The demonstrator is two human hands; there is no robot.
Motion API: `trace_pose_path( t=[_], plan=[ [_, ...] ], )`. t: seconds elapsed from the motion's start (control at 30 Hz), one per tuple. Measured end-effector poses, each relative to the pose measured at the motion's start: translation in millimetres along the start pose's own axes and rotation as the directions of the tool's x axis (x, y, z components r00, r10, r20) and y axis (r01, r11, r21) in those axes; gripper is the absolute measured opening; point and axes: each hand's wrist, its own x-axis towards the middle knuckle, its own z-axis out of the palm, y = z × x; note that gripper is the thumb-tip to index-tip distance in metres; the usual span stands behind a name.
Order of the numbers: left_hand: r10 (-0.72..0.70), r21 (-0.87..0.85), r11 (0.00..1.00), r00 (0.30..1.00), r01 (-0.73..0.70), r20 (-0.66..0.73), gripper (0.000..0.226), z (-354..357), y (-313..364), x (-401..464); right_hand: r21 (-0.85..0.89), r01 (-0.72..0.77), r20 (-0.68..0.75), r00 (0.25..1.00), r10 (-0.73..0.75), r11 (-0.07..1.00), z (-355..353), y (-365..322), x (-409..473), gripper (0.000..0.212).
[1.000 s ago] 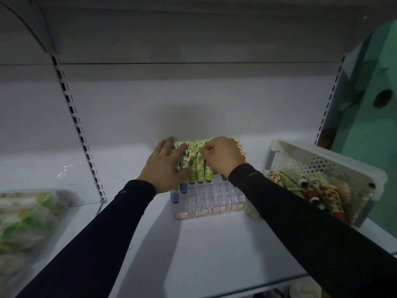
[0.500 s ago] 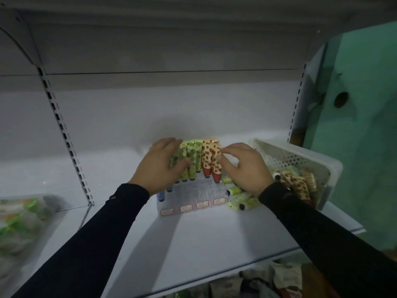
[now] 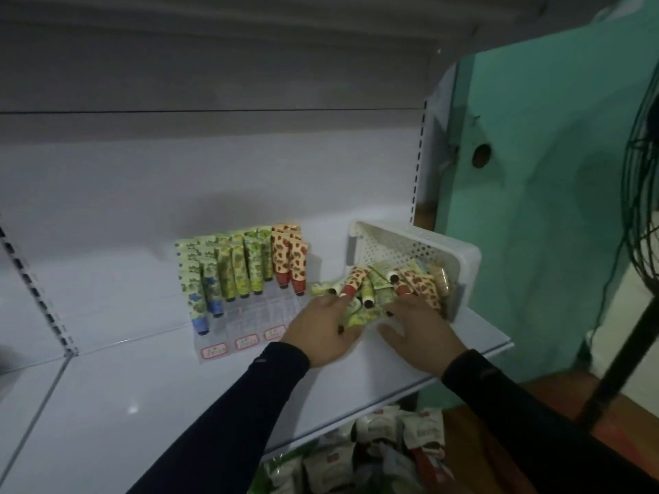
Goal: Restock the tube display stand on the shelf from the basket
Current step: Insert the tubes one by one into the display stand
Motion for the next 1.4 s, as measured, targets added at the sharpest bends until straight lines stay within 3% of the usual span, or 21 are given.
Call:
trace_pose_path(
  t=[0.13, 0.27, 0.37, 0.63, 0.77, 0.9, 1.0, 1.17, 1.27, 1.4],
  plan=[
    [-0.026, 0.101, 0.995, 0.999, 0.022, 0.033, 0.058, 25, 3, 19, -0.019, -0.025, 0.069, 0.997, 0.027, 0.999, 13, 2, -9, 0.064],
    [-0.082, 0.19, 0.98, 0.992, 0.062, 0.097, 0.059, 45, 5, 23, 0.033, -0.06, 0.079, 0.995, 0.057, 0.998, 15, -1, -11, 0.05],
    [-0.098, 0.227, 0.969, 0.995, 0.092, 0.017, 0.047, 46, 6, 24, 0.024, -0.065, 0.063, 0.996, 0.063, 0.998, 14, -3, -4, 0.05],
    [-0.164, 0.121, 0.979, 0.986, 0.166, -0.025, 0.044, 41, 14, 26, 0.227, -0.183, -0.018, 0.981, 0.192, 0.957, 16, 0, 22, 0.014],
    [-0.194, 0.102, 0.975, 0.981, 0.196, -0.024, 0.042, 38, 17, 25, 0.233, -0.275, -0.01, 0.959, 0.285, 0.933, 19, 0, 20, 0.018],
    [-0.215, 0.05, 0.976, 0.972, 0.21, 0.099, 0.053, 22, 13, 17, 0.255, -0.33, 0.032, 0.942, 0.333, 0.909, 18, -7, 27, 0.018],
    [-0.226, 0.065, 0.974, 0.958, 0.218, 0.174, 0.06, 9, 7, 5, 0.23, -0.363, 0.093, 0.932, 0.351, 0.903, 21, -16, 32, 0.03],
    [-0.287, 0.15, 0.953, 0.944, 0.263, 0.161, 0.055, 1, -2, -7, 0.165, -0.377, 0.143, 0.923, 0.356, 0.911, 17, -23, 36, 0.029],
    [-0.3, 0.226, 0.939, 0.939, 0.26, 0.166, 0.06, 5, 1, -5, 0.228, -0.418, 0.168, 0.906, 0.387, 0.879, 12, -23, 32, 0.029],
    [-0.317, 0.277, 0.925, 0.932, 0.262, 0.177, 0.04, 7, 8, -5, 0.407, -0.488, 0.226, 0.873, 0.432, 0.772, 8, -17, 27, 0.024]
  ],
)
